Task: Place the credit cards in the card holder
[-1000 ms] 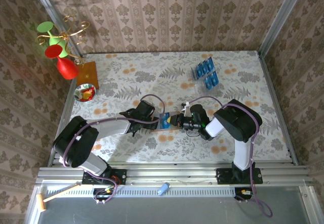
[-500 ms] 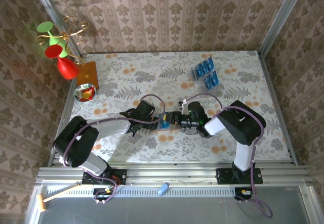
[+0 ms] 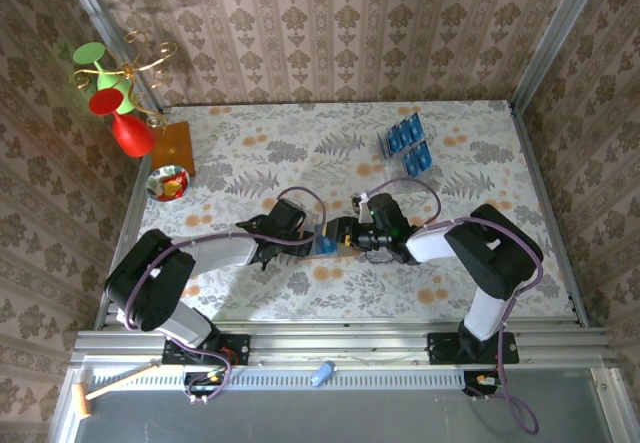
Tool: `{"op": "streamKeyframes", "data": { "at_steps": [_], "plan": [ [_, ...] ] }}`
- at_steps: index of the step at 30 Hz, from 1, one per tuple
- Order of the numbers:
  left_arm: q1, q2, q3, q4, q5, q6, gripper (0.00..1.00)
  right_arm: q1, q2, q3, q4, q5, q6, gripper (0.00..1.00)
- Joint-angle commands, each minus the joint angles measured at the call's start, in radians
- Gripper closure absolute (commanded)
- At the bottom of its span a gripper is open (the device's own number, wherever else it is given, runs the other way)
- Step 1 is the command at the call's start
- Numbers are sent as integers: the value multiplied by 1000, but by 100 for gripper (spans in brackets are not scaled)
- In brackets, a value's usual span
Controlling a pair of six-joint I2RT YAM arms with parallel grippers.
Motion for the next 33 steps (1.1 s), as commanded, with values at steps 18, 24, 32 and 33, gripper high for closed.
{"op": "streamKeyframes", "data": {
  "at_steps": [18,24,32,33],
  "plan": [
    [79,-192,-67,-77,32,-16,0,-3,-118,290,-803,286,-280,85],
    [98,-196,-122,-68,34,-23,0,13,-58,353,-859,298,-310,95],
    [99,-151,-97,-97,3,-54,0,50,33,419,-875,301,-316,100],
    [99,-145,-97,-96,5,-58,0,52,39,422,-876,301,-315,100]
  ]
}}
